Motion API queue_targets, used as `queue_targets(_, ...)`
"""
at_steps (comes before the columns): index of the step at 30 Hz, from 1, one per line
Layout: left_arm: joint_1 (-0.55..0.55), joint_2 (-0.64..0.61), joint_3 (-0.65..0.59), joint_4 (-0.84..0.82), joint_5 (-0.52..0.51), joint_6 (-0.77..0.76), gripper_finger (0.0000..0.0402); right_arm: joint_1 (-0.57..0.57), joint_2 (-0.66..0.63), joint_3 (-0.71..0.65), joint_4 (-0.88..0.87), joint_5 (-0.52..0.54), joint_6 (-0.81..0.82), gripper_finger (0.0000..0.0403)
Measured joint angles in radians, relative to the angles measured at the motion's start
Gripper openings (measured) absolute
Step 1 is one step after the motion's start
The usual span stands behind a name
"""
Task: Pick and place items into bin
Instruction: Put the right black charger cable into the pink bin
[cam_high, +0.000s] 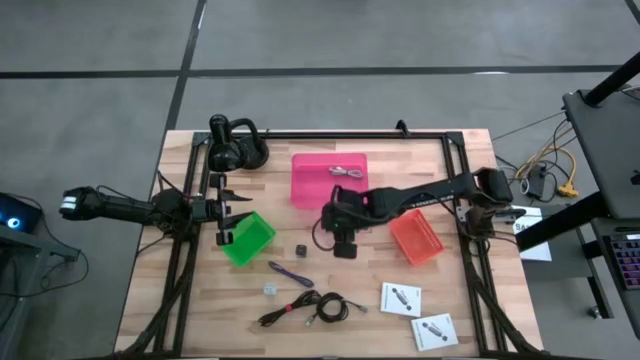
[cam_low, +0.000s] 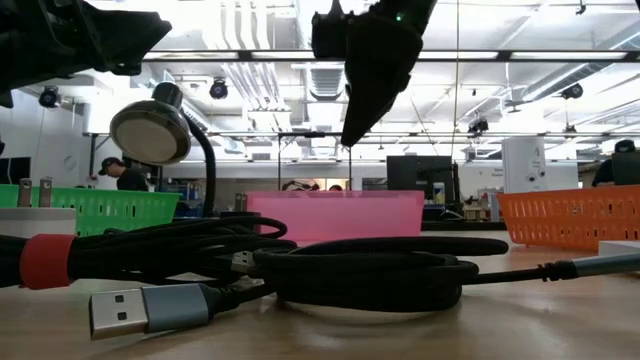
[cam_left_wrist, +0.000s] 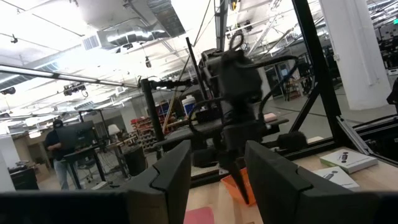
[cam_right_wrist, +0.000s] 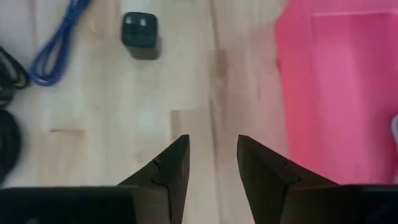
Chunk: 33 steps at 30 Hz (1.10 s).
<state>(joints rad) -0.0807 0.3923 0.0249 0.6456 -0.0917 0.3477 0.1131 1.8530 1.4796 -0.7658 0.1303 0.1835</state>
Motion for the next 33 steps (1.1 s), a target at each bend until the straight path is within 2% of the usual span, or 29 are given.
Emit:
queue_targets(6, 0.000, 0.000, 0.000, 0.000, 0.000, 0.000, 0.0137, 0.058, 0.000, 0.000, 0.003, 0.000, 0.118, 0.0126)
queue_targets(12, 0.000, 0.000, 0.000, 0.000, 0.000, 0.000, 0.0137, 0.111, 0.000, 0.000, 0.032, -0.005, 0.319, 0.0127)
queue_targets(19, 0.000, 0.000, 0.000, 0.000, 0.000, 0.000, 0.0137, 0.189, 0.000, 0.000, 0.134, -0.010, 0.496, 0.0119)
queue_targets(25, 0.000, 0.000, 0.000, 0.002, 0.000, 0.000, 0.0137, 0.262, 0.008, 0.000, 0.276, -0.011, 0.516, 0.0120)
queue_targets(33, 0.000, 0.000, 0.000, 0.006, 0.000, 0.001, 0.0137, 0.335, 0.011, 0.000, 0.279, -0.007, 0.489, 0.0121)
